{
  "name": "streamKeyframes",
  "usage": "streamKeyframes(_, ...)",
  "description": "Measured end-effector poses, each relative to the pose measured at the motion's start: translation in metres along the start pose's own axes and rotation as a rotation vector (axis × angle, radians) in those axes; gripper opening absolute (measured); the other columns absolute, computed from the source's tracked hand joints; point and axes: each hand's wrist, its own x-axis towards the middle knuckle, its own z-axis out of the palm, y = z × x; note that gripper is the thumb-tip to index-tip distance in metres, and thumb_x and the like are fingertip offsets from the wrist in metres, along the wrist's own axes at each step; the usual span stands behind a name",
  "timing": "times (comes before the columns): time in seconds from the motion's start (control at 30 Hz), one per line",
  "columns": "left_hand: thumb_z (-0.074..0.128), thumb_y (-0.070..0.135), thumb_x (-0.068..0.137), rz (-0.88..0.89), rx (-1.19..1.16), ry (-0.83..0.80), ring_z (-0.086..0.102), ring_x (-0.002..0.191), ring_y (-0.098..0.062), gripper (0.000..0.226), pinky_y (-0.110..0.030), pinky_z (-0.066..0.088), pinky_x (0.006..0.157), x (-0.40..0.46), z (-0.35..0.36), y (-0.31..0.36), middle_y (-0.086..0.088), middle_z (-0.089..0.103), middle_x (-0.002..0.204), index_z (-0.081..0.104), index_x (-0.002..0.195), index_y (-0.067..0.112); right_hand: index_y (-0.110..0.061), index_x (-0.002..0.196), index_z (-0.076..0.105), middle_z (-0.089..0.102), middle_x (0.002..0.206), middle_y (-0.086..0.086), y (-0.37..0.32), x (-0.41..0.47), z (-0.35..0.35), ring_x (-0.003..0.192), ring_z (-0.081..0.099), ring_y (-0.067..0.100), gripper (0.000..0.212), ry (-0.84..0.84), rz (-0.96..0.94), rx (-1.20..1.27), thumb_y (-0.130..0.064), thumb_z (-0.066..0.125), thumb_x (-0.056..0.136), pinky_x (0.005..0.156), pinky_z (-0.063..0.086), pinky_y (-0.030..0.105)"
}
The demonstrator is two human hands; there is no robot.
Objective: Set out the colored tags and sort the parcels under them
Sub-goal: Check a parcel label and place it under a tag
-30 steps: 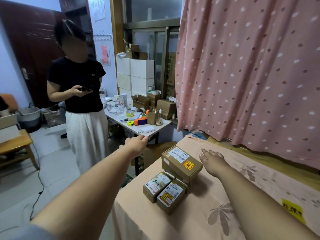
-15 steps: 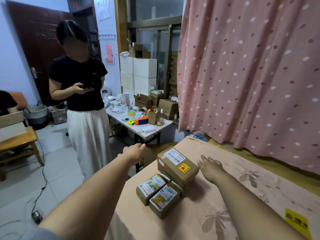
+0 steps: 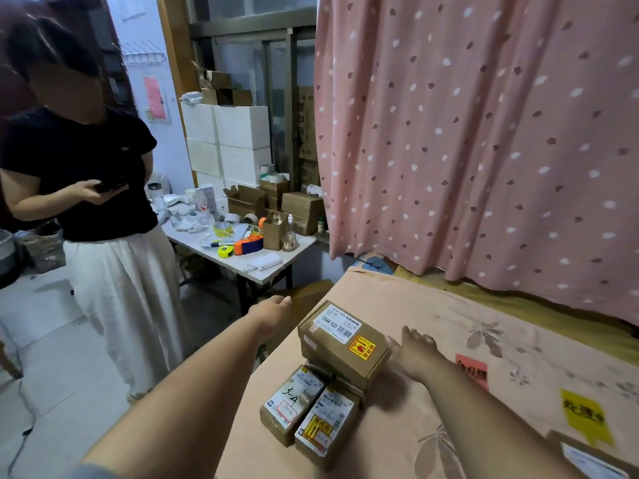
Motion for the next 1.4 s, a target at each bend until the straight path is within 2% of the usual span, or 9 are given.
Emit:
streamKeyframes(0.3,0.033,0.038,0.103,0.119,0.092,-0.259,0.055,0.117,-0.025,0.044,-0.030,0.040,0.096,0.087,0.036,0.000,-0.010,0.058,0.132,0.054,0.132,0.012,0.001,0.149,0.018,0.035,0.152,0.020,-0.015,0.036,0.062,0.139,0.034,0.037,0.081,-0.015,0.263,0.201,-0.061,0.024,0.097,0.114,0.027,0.039)
streamKeyframes(0.5,0.038,0.025,0.102,0.138,-0.053,-0.368,0.059,0.094,-0.024,0.027,-0.030,0.047,0.083,0.118,0.064,-0.012,-0.013,0.062,0.111,0.059,0.106,0.009,-0.026,0.147,0.027,0.053,0.141,0.005,-0.016,0.050,0.100,0.123,0.054,0.026,0.079,-0.052,0.359,0.587,-0.074,0.029,0.084,0.106,0.042,0.040)
streamKeyframes(0.7,0.037,0.015,0.100,0.047,-0.289,-0.354,0.067,0.051,-0.021,0.024,-0.025,0.052,0.047,0.121,0.077,-0.020,-0.014,0.064,0.086,0.056,0.089,0.007,-0.065,0.111,0.046,0.070,0.106,-0.016,0.014,0.088,0.163,0.096,0.069,0.017,0.073,0.060,0.417,0.899,-0.102,0.033,0.050,0.091,0.053,0.045)
streamKeyframes(0.8,0.039,0.025,0.101,0.036,-0.361,-0.327,0.066,0.067,-0.027,0.032,-0.042,0.058,0.070,0.116,0.078,-0.019,-0.012,0.065,0.083,0.060,0.083,0.009,-0.067,0.109,0.048,0.069,0.112,-0.014,0.020,0.094,0.168,0.102,0.067,0.020,0.059,0.104,0.453,1.038,-0.097,0.041,0.058,0.095,0.050,0.050)
streamKeyframes(0.9,0.040,0.039,0.100,0.061,-0.467,-0.288,0.070,0.085,-0.034,0.033,-0.048,0.056,0.084,0.103,0.071,-0.011,-0.006,0.070,0.088,0.063,0.082,0.026,-0.047,0.121,0.056,0.066,0.123,-0.003,-0.019,0.063,0.121,0.114,0.062,0.022,0.067,0.162,0.451,1.342,-0.086,0.050,0.067,0.095,0.048,0.043)
streamKeyframes(1.0,0.038,0.042,0.101,0.114,-0.597,-0.199,0.067,0.090,-0.022,0.027,-0.036,0.053,0.078,0.090,0.053,0.007,0.000,0.069,0.099,0.063,0.092,0.035,-0.018,0.098,0.071,0.076,0.091,0.006,-0.067,0.029,0.052,0.079,0.072,0.020,0.044,0.172,0.418,1.594,-0.051,0.042,0.095,0.072,0.050,0.030)
streamKeyframes(1.1,0.034,0.036,0.102,0.169,-0.668,-0.124,0.062,0.099,-0.019,0.032,-0.036,0.048,0.085,0.086,0.031,0.027,-0.002,0.068,0.107,0.063,0.110,0.025,-0.016,0.085,0.070,0.074,0.073,0.007,-0.081,0.020,0.004,0.064,0.070,0.021,0.039,0.203,0.288,1.686,-0.035,0.039,0.098,0.063,0.051,0.030)
streamKeyframes(1.23,0.031,0.030,0.103,0.248,-0.776,-0.094,0.061,0.088,-0.014,0.030,-0.032,0.047,0.071,0.071,0.000,0.067,-0.004,0.067,0.099,0.058,0.107,0.018,-0.020,0.103,0.065,0.076,0.076,-0.003,-0.088,0.010,-0.054,0.065,0.072,0.010,0.026,0.380,0.103,1.724,-0.018,0.039,0.101,0.062,0.054,0.028)
streamKeyframes(1.4,0.031,0.036,0.102,0.417,-0.949,-0.060,0.064,0.101,-0.021,0.026,-0.049,0.052,0.093,0.047,-0.035,0.111,-0.004,0.068,0.109,0.056,0.110,0.033,-0.021,0.140,0.048,0.069,0.110,-0.007,-0.095,-0.019,-0.114,0.088,0.068,0.000,0.039,0.540,-0.177,1.703,-0.011,0.037,0.104,0.071,0.054,0.017)
